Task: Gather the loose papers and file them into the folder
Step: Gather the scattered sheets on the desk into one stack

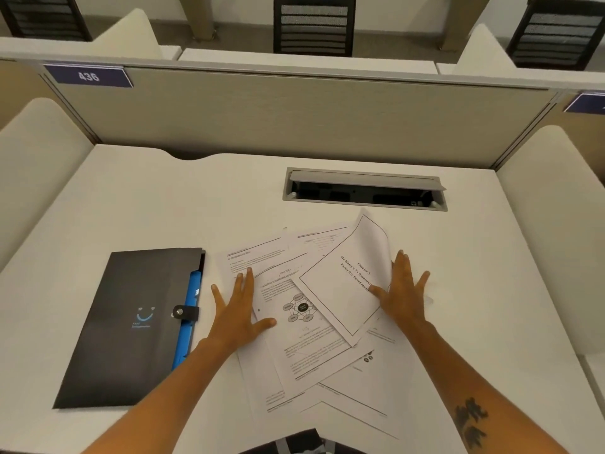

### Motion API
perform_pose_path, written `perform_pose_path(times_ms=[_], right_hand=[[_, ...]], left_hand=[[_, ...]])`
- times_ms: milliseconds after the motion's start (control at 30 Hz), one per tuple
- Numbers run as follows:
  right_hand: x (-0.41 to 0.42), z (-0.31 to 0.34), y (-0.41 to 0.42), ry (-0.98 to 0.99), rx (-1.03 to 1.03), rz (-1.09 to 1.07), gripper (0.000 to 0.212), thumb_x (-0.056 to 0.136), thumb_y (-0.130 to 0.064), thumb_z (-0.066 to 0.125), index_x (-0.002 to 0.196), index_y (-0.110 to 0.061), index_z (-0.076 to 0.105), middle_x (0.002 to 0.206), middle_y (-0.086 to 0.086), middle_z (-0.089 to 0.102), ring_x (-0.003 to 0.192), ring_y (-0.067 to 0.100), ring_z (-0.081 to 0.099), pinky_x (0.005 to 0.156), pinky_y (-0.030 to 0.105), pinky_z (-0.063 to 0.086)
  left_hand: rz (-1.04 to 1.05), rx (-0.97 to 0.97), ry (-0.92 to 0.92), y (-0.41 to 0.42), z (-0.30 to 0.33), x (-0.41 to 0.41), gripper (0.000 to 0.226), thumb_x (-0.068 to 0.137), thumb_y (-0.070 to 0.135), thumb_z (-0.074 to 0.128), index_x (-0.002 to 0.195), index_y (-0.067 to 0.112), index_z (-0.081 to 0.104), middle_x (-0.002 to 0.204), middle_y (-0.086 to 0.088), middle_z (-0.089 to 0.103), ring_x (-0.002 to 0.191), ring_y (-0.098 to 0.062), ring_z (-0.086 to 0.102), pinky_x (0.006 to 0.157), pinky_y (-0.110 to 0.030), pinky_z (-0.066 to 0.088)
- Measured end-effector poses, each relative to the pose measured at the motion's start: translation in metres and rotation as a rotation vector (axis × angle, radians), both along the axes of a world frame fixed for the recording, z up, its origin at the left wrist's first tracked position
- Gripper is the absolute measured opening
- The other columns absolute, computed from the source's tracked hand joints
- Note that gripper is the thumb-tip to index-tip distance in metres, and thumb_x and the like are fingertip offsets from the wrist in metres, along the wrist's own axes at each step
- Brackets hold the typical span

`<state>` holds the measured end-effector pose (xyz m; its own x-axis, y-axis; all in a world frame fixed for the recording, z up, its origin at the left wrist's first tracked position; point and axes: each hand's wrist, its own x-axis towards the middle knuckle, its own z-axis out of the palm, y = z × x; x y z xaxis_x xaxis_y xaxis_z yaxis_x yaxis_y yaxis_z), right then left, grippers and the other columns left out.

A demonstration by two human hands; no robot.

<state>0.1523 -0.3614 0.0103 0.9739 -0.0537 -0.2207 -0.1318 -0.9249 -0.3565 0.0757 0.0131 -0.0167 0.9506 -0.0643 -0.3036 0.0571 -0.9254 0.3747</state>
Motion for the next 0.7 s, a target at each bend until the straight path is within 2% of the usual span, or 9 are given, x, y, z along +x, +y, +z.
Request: perform_pose_path(times_ms=[67, 133, 200, 267, 367, 433, 500, 600, 700], right_hand=[[-0.004, 0.000, 0.005, -0.075, 0.122, -0.018, 0.105, 0.094, -0.031, 0.076, 0.168, -0.011, 0.004, 0.172, 0.011, 0.027, 0.161, 0.025, 0.022, 0.131, 0.054, -0.010], [-0.008, 0.002, 0.009, -0.121, 0.164, -0.095, 0.104, 0.089, -0.025, 0.081, 0.168, -0.019, 0.013, 0.151, 0.017, 0.052, 0.146, 0.037, 0.042, 0.129, 0.049, 0.015], [-0.011, 0.003, 0.016, -0.135, 0.292, -0.231, 0.099, 0.088, -0.019, 0.081, 0.166, -0.026, 0.020, 0.138, 0.017, 0.058, 0.132, 0.042, 0.052, 0.116, 0.051, 0.039], [-0.017, 0.006, 0.021, -0.147, 0.545, -0.347, 0.090, 0.089, -0.010, 0.078, 0.163, -0.026, 0.029, 0.145, 0.009, 0.059, 0.133, 0.037, 0.056, 0.112, 0.048, 0.049], [-0.024, 0.009, 0.026, -0.147, 0.751, -0.392, 0.074, 0.088, -0.001, 0.077, 0.152, -0.024, 0.048, 0.135, -0.004, 0.066, 0.122, 0.026, 0.065, 0.107, 0.043, 0.055], [-0.028, 0.010, 0.026, -0.120, 0.734, -0.348, 0.063, 0.085, 0.000, 0.079, 0.138, -0.026, 0.057, 0.118, -0.013, 0.069, 0.107, 0.014, 0.069, 0.104, 0.043, 0.057], [-0.030, 0.012, 0.026, -0.066, 0.676, -0.264, 0.063, 0.081, -0.001, 0.083, 0.131, -0.031, 0.058, 0.109, -0.024, 0.066, 0.102, 0.004, 0.067, 0.102, 0.041, 0.056], [-0.028, 0.015, 0.033, 0.020, 0.601, -0.140, 0.073, 0.077, -0.004, 0.089, 0.141, -0.020, 0.057, 0.120, -0.016, 0.065, 0.114, 0.016, 0.067, 0.109, 0.038, 0.051], [-0.020, 0.024, 0.048, 0.077, 0.576, -0.111, 0.088, 0.079, -0.008, 0.091, 0.154, -0.009, 0.045, 0.148, 0.003, 0.058, 0.142, 0.029, 0.051, 0.116, 0.034, 0.038]], left_hand=[[-0.010, -0.051, -0.072, -0.004, 0.000, -0.003, 0.120, 0.086, 0.070, 0.059, 0.163, 0.018, -0.017, 0.171, 0.005, -0.022, 0.162, -0.020, -0.007, 0.118, -0.064, -0.027], [0.011, -0.129, -0.143, -0.011, 0.001, -0.008, 0.113, 0.088, 0.056, 0.069, 0.166, 0.020, -0.004, 0.173, 0.011, -0.003, 0.162, -0.018, 0.008, 0.119, -0.062, -0.027], [0.074, -0.218, -0.176, -0.019, 0.003, -0.012, 0.116, 0.087, 0.042, 0.076, 0.165, 0.024, -0.007, 0.167, 0.011, 0.029, 0.157, -0.017, 0.026, 0.119, -0.055, -0.031], [0.103, -0.264, -0.196, -0.024, 0.003, -0.016, 0.118, 0.087, 0.034, 0.078, 0.164, 0.027, -0.011, 0.159, 0.012, 0.045, 0.154, -0.017, 0.034, 0.121, -0.053, -0.029], [0.115, -0.289, -0.203, -0.025, 0.002, -0.020, 0.112, 0.090, 0.033, 0.076, 0.165, 0.026, -0.007, 0.155, 0.018, 0.042, 0.153, -0.016, 0.037, 0.123, -0.055, -0.024], [0.120, -0.281, -0.184, -0.024, 0.003, -0.021, 0.108, 0.092, 0.035, 0.073, 0.165, 0.026, -0.006, 0.162, 0.012, 0.039, 0.155, -0.017, 0.032, 0.123, -0.054, -0.024], [0.111, -0.225, -0.167, -0.024, 0.004, -0.021, 0.107, 0.093, 0.039, 0.070, 0.164, 0.025, -0.009, 0.170, 0.002, 0.028, 0.159, -0.019, 0.021, 0.124, -0.057, -0.021], [0.123, -0.129, -0.156, -0.023, 0.003, -0.022, 0.110, 0.094, 0.052, 0.063, 0.162, 0.021, -0.018, 0.174, -0.001, -0.001, 0.162, -0.022, 0.001, 0.124, -0.061, -0.018], [0.154, -0.083, -0.135, -0.020, 0.001, -0.024, 0.113, 0.094, 0.061, 0.057, 0.160, 0.016, -0.023, 0.174, -0.003, -0.009, 0.161, -0.023, -0.008, 0.124, -0.061, -0.018]])
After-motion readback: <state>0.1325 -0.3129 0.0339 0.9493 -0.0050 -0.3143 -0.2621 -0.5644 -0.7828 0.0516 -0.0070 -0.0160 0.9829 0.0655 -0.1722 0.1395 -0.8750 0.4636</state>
